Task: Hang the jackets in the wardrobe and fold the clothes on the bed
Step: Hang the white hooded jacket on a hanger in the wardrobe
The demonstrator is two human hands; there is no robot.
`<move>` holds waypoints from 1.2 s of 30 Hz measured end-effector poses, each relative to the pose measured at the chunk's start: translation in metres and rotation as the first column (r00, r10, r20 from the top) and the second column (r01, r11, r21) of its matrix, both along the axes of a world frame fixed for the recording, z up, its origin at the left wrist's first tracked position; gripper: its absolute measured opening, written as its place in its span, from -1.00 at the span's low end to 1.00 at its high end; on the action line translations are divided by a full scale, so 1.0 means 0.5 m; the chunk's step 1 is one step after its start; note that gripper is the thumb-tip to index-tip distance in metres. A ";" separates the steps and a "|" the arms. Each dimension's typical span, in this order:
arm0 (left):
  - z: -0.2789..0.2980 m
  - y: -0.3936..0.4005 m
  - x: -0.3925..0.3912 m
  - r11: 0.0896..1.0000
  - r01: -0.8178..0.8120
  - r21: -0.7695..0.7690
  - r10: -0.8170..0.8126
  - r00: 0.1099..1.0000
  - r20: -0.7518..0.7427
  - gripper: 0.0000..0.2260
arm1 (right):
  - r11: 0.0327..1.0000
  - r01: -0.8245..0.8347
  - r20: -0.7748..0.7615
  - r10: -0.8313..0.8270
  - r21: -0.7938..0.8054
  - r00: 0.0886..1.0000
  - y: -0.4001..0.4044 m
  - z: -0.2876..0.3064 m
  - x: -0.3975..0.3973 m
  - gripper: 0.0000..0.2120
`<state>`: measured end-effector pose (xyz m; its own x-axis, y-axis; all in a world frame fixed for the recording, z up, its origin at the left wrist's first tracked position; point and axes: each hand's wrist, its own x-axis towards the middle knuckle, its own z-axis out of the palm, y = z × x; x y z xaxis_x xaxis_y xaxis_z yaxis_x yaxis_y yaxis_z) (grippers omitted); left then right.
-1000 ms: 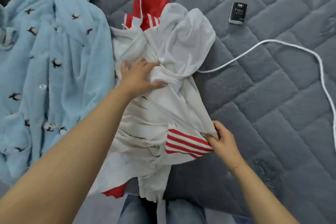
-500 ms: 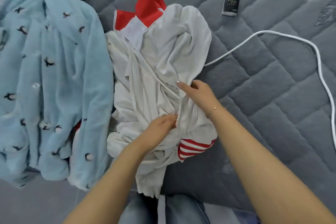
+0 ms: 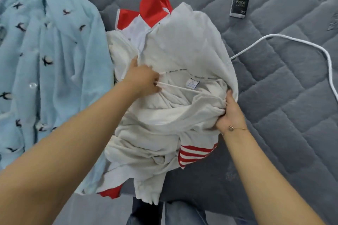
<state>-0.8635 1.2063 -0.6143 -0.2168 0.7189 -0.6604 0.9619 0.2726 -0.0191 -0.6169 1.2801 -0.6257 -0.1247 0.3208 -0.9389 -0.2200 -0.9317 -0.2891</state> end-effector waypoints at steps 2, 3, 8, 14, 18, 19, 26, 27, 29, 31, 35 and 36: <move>0.007 -0.025 0.018 0.997 0.071 0.036 -0.068 0.995 -0.078 -0.72 | 0.994 0.089 -0.060 -0.093 -0.056 0.994 0.015 0.009 0.029 -0.48; 0.014 -0.047 0.025 0.997 0.072 0.035 -0.069 0.994 -0.079 -0.73 | 0.992 0.104 -0.074 -0.110 -0.078 0.991 0.017 0.013 0.037 -0.47; 0.084 -0.208 0.080 0.849 -0.337 -0.406 0.497 0.769 0.402 -0.72 | 0.996 -0.053 -0.090 0.046 -0.077 0.995 -0.010 0.064 0.017 -0.41; 0.168 -0.302 0.190 0.489 -0.405 -0.773 0.868 0.138 0.477 -0.70 | 0.967 -0.188 -0.159 0.215 0.173 0.964 -0.068 0.183 0.031 -0.52; 0.219 -0.317 0.235 0.526 -0.603 -0.600 0.805 0.125 0.580 -0.69 | 0.893 -0.302 -0.131 0.361 0.333 0.923 -0.111 0.307 0.062 -0.55; 0.234 -0.321 0.235 0.526 -0.738 -0.423 0.751 0.170 0.637 -0.74 | 0.857 -0.337 -0.101 0.404 0.391 0.909 -0.124 0.341 0.070 -0.58; 0.431 -0.402 0.220 0.435 -0.832 0.345 0.291 0.493 0.820 -0.59 | 0.552 -0.544 0.086 0.648 0.632 0.757 -0.265 0.594 0.101 -0.76; 0.455 -0.417 0.230 0.501 -0.773 0.388 0.246 0.558 0.793 -0.55 | 0.498 -0.558 0.124 0.663 0.664 0.738 -0.289 0.632 0.104 -0.79; 0.496 -0.440 0.263 0.605 -0.682 0.410 0.165 0.611 0.774 -0.57 | 0.371 -0.585 0.223 0.675 0.721 0.703 -0.335 0.711 0.115 -0.83; 0.531 -0.457 0.299 0.659 -0.676 0.330 0.140 0.541 0.829 -0.75 | 0.281 -0.585 0.294 0.654 0.761 0.697 -0.373 0.787 0.125 -0.84; 0.590 -0.517 0.357 0.613 -0.749 0.251 0.157 0.426 0.891 -0.85 | 0.250 -0.547 0.335 0.571 0.799 0.749 -0.413 0.904 0.149 -0.76; 0.608 -0.537 0.367 0.577 -0.769 0.275 0.164 0.439 0.884 -0.81 | 0.239 -0.548 0.344 0.566 0.801 0.749 -0.418 0.922 0.156 -0.74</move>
